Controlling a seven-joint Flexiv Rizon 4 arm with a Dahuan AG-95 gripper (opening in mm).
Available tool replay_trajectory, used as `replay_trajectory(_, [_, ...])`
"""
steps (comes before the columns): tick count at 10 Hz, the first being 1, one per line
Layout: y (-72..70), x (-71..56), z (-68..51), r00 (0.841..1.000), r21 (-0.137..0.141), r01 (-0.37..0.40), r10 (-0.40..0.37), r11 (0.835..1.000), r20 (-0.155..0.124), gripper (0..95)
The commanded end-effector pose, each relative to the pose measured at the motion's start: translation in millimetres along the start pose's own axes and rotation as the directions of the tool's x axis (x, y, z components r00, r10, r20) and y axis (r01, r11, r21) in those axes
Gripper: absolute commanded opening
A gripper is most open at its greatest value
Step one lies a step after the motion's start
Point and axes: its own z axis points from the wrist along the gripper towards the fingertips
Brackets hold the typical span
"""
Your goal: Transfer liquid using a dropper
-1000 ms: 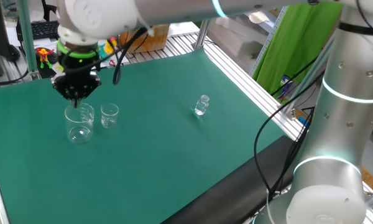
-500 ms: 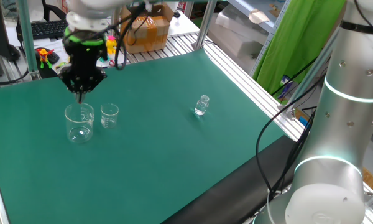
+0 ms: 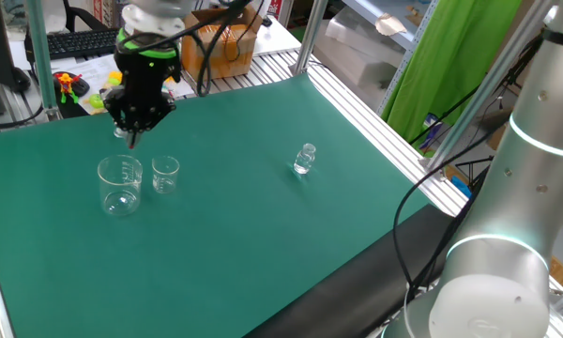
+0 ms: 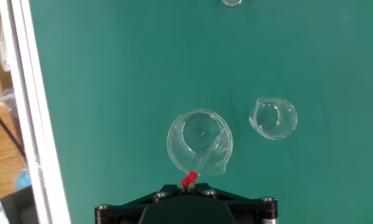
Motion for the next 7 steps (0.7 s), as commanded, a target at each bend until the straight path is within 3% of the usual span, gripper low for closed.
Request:
replay_trajectory(1, [-10.9,7.7,-10.8,1.0,0.002,0.023,-0.023,1.0,0.013,0.0])
replay_trajectory(3, [-18.1,10.5,-18.5,0.999,0.008,0.036,-0.036,0.999,0.015,0.0])
replay_trajectory(4, [-20.8,14.7,-25.0,0.998,0.045,0.052,-0.054,0.998,0.033,0.0])
replay_trajectory(5, [-22.1,18.0,-30.4,0.997,0.062,0.064,-0.067,0.996,0.039,0.0])
replay_trajectory(7, [-26.4,17.0,-36.2,0.996,0.07,0.074,-0.076,0.995,0.037,0.0])
